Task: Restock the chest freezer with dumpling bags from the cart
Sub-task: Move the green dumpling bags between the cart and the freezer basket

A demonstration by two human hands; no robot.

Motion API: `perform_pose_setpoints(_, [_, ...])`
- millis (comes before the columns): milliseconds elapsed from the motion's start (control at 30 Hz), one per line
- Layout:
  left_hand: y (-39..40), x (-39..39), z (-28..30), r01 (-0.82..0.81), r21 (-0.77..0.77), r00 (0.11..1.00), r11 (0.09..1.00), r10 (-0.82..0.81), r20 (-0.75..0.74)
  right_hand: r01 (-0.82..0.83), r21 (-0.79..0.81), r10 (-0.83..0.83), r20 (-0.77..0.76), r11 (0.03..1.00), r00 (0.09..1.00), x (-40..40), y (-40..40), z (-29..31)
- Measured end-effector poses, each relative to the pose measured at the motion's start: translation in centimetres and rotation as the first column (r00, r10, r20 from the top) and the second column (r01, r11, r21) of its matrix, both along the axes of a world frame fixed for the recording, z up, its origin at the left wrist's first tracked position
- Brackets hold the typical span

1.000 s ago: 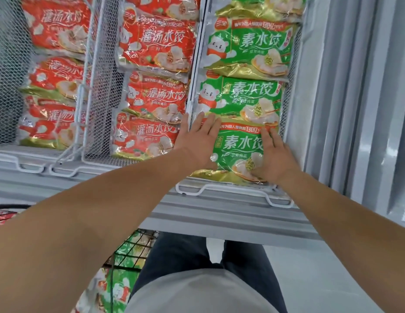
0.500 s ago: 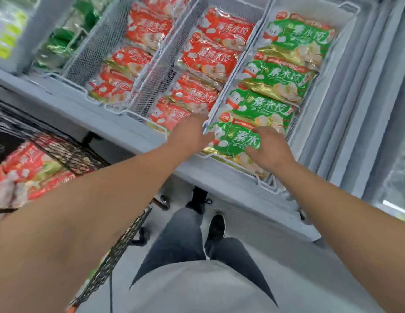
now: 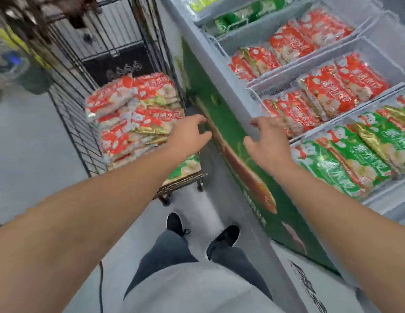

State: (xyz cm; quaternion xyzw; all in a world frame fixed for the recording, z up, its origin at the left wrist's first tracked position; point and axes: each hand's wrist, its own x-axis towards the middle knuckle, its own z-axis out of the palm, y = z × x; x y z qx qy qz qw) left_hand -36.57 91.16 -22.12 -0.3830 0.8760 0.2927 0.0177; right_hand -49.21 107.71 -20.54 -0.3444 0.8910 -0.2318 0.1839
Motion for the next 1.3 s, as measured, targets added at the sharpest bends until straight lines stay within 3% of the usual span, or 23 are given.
perform_pose_setpoints(267, [-8.0,14.8,-3.1,-0.239,0.088,0.971,0.967,0.235,0.050,-0.261,0.098,0.259,0.032,0.960,0.965,11.0,-10.7,-2.5])
perform_pose_setpoints(567, [-12.8,23.4,-8.7,-0.357,0.248,0.933,0.901,0.330,0.144,-0.352,0.287,0.316,0.164,0.891,0.934,16.7,-16.8,-8.7])
perform_pose_setpoints(1000, [-13.8,21.6,-19.2,-0.483,0.393,0.865,0.782,0.357,0.353,-0.469,0.440,0.346,0.333,0.766,0.877,14.2,-22.0,-19.8])
perform_pose_setpoints(1300, [-13.5,16.8,-26.8,-0.673,0.460,0.740,0.580,0.511,0.437,-0.479,0.527,0.289,0.404,0.701,0.868,11.4,-22.4,-25.4])
